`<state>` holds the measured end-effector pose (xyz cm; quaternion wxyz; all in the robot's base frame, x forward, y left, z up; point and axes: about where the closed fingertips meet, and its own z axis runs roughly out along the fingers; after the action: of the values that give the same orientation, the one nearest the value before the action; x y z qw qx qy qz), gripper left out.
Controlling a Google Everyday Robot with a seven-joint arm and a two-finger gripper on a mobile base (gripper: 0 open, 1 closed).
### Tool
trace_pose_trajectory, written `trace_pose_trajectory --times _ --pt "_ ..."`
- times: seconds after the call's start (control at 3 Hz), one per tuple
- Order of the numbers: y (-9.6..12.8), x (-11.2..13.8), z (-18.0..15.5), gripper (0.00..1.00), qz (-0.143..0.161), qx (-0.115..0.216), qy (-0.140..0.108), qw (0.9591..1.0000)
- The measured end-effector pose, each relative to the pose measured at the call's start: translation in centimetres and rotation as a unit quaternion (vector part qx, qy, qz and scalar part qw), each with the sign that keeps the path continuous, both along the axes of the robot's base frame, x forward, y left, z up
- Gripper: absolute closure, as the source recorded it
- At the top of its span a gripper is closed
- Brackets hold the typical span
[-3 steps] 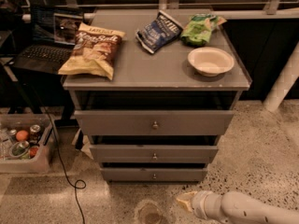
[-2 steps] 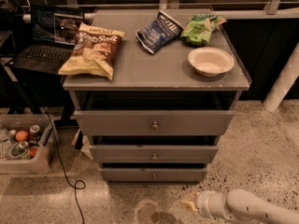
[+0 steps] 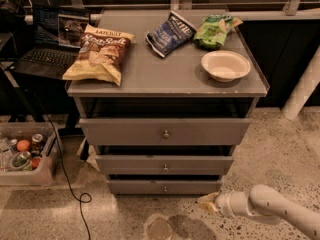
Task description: Open bottom drawer
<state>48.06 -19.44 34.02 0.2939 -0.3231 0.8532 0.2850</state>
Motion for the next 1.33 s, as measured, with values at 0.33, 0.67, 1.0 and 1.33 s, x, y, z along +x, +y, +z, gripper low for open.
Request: trace_pose_trajectory --times 0.33,0.67,1.0,1.33 --pt "0.9 1.4 -0.6 1.0 0.054 -0.02 -0.027 0.998" --pt "1.2 3.6 -1.7 1.0 0.076 -0.013 -0.059 0.9953" --pt "0.8 4.3 -1.8 1.0 0.071 -0.016 -0.067 0.9951" --pt "0.9 4.3 -2.5 1.0 0.041 -0.032 -0.077 0.9956"
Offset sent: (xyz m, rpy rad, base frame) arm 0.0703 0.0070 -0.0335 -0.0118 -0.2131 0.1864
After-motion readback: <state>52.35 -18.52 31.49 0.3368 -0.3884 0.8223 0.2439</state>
